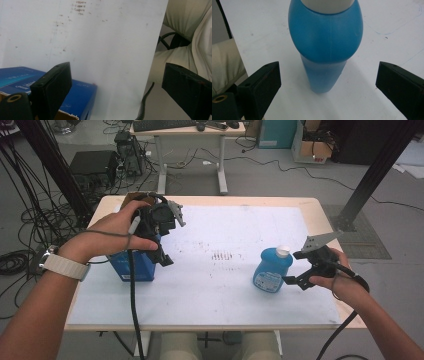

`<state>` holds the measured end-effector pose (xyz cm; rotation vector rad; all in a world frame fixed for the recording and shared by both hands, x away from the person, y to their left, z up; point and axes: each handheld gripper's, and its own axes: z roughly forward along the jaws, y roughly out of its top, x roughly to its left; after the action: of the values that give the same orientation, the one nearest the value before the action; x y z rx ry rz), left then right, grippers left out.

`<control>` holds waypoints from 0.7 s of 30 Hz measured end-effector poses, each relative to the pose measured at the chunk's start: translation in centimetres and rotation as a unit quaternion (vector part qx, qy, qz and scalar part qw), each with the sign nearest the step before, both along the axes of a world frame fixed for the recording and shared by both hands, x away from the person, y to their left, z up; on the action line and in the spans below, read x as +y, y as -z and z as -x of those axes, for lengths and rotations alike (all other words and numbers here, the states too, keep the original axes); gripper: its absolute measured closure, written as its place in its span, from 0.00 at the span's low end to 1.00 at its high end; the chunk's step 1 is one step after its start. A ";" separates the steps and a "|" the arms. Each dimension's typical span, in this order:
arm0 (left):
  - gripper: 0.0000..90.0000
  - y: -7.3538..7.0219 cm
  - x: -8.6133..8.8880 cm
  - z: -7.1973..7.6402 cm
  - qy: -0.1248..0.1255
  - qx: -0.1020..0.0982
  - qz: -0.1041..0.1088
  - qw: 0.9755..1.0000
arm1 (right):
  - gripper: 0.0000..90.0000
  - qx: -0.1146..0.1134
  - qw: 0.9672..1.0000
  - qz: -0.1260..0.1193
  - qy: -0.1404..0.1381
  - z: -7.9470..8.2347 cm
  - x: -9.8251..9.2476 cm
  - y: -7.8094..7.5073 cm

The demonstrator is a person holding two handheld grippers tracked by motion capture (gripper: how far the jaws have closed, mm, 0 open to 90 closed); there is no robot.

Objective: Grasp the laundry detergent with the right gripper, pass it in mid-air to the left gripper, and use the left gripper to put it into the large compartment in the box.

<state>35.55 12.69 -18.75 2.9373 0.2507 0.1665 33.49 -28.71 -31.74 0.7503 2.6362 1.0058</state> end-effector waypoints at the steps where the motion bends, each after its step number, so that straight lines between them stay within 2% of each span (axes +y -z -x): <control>1: 0.11 0.0 0.0 0.0 0.000 -0.001 0.000 1.000 | 0.07 0.000 1.000 0.000 -0.001 0.0 0.0 0.0; 12: 0.11 0.0 0.1 0.0 -0.001 -0.001 -0.001 1.000 | 0.07 0.001 1.000 -0.001 -0.001 0.0 0.0 0.1; 21: 0.11 0.1 0.2 -0.1 -0.002 0.000 -0.001 1.000 | 0.07 -0.005 1.000 0.005 -0.013 -0.1 -0.1 -0.1</control>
<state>35.61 12.84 -18.80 2.9399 0.2564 0.1679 33.63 -28.86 -31.67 0.7102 2.6464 1.0008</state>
